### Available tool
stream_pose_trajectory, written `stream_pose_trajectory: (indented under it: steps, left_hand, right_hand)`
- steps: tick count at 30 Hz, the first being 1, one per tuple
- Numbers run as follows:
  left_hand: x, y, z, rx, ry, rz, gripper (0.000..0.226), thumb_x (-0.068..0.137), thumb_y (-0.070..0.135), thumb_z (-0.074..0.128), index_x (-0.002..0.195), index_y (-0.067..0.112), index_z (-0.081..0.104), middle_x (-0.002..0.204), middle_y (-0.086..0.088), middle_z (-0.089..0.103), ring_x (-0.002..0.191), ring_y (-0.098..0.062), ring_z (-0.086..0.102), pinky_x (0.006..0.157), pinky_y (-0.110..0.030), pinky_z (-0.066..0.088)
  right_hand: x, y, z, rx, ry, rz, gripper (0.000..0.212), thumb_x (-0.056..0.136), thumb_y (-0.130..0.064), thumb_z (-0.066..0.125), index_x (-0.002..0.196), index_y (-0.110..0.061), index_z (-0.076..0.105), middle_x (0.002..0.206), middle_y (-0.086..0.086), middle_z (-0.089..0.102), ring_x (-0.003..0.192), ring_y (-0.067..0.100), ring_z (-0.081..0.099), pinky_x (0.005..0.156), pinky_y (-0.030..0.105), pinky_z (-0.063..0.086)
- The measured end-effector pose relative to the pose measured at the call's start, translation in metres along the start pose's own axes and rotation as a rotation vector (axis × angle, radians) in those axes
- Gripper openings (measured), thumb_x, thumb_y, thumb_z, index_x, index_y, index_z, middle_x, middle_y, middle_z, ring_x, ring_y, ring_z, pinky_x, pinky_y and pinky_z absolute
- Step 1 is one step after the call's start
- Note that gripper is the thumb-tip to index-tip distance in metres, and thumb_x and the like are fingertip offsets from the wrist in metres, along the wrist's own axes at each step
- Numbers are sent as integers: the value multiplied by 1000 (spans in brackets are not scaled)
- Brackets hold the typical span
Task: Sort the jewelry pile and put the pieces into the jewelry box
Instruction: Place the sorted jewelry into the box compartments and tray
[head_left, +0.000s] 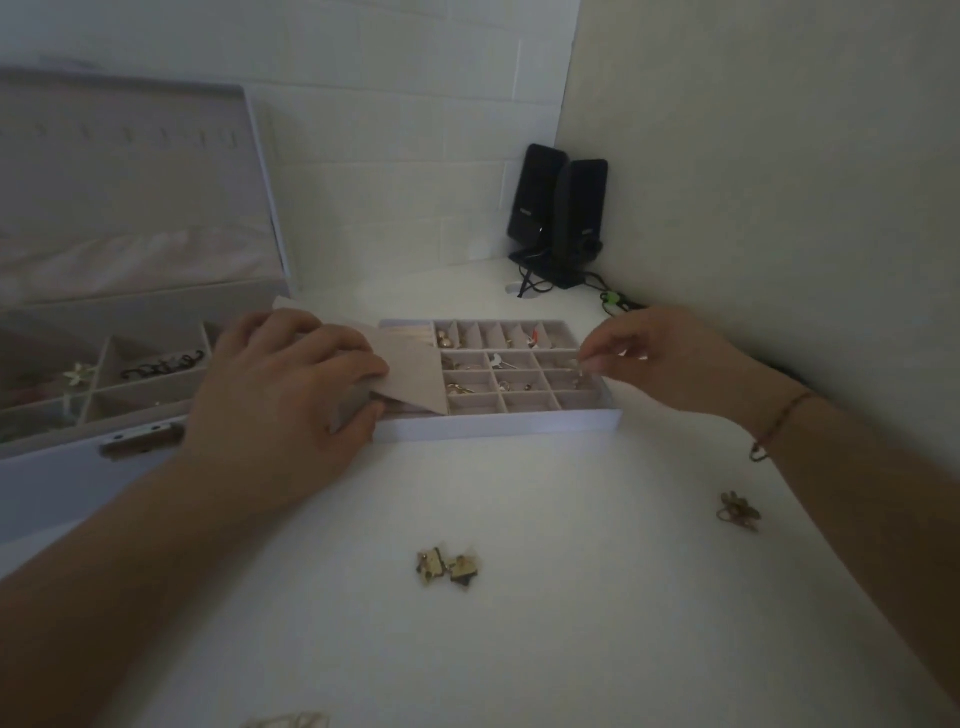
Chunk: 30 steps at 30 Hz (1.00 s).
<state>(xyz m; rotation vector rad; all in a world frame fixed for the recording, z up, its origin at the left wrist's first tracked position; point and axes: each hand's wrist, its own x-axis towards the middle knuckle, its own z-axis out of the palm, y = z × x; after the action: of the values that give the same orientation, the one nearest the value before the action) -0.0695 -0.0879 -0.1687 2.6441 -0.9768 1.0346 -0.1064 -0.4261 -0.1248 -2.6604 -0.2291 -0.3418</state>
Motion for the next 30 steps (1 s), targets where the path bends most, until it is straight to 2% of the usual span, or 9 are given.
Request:
stream_pose_trajectory:
  steps: [3, 7, 11, 13, 14, 16, 19, 27, 30]
  left_hand:
    - [0, 1, -1, -11, 11, 8, 38, 82, 46, 52, 101, 23, 75, 107, 3, 72, 97, -33, 61, 94, -48, 42]
    - [1, 1, -1, -10, 6, 7, 39, 83, 47, 51, 101, 22, 75, 108, 2, 72, 98, -34, 61, 94, -50, 43]
    - [0, 1, 0, -5, 4, -2, 39, 82, 48, 52, 101, 23, 75, 108, 2, 72, 99, -34, 61, 95, -49, 41]
    - [0, 1, 0, 0, 1, -8, 38, 82, 48, 54, 102, 24, 75, 108, 3, 72, 100, -34, 60, 95, -48, 40]
    - [0, 2, 0, 3, 0, -9, 37, 82, 47, 54, 102, 24, 75, 108, 3, 72, 100, -34, 60, 95, -48, 40]
    - [0, 2, -1, 4, -3, -9, 37, 82, 47, 53, 101, 24, 75, 108, 3, 72, 100, -34, 60, 94, -49, 40]
    - [1, 3, -1, 6, -6, -15, 37, 82, 48, 53, 101, 24, 75, 108, 3, 72, 99, -34, 60, 95, -49, 41]
    - [1, 1, -1, 3, -28, -10, 36, 81, 47, 55, 101, 25, 75, 108, 5, 72, 99, -32, 61, 95, -49, 43]
    - [1, 1, 0, 8, -37, -10, 35, 81, 47, 55, 101, 26, 75, 109, 5, 72, 99, -31, 60, 95, -48, 43]
  right_hand:
    - [-17, -3, -19, 12, 41, 2, 21, 85, -17, 69, 81, -37, 68, 86, -15, 70, 75, 2, 63, 66, 6, 45]
    - [-61, -6, -44, -20, -61, 58, 18, 80, -19, 73, 86, -35, 68, 75, -33, 63, 64, -7, 58, 58, 5, 40]
    - [-108, -1, -46, -220, -340, 183, 28, 63, -64, 69, 87, -54, 58, 89, -24, 61, 80, -5, 58, 63, 11, 45]
    - [-124, 5, -37, -239, -353, 181, 41, 51, -86, 57, 83, -60, 56, 95, -27, 57, 88, -6, 56, 69, 10, 44]
    - [-129, 6, -32, -230, -336, 158, 37, 52, -85, 57, 79, -61, 56, 93, -26, 57, 90, -6, 55, 72, 10, 44]
    - [-137, 5, -26, -207, -309, 110, 19, 69, -51, 76, 71, -53, 58, 81, -22, 60, 85, -4, 58, 69, 9, 44]
    - [-138, 7, -21, -209, -243, 37, 36, 75, -7, 76, 67, -39, 61, 79, -17, 63, 75, -2, 59, 64, 6, 42]
    - [-76, -2, -19, -91, -63, 38, 38, 77, -3, 73, 67, -38, 61, 71, -28, 65, 67, -1, 63, 61, 6, 44]
    - [-44, -19, -25, 20, 22, 29, 26, 78, -5, 72, 70, -29, 66, 61, -10, 67, 59, 7, 62, 57, 7, 44]
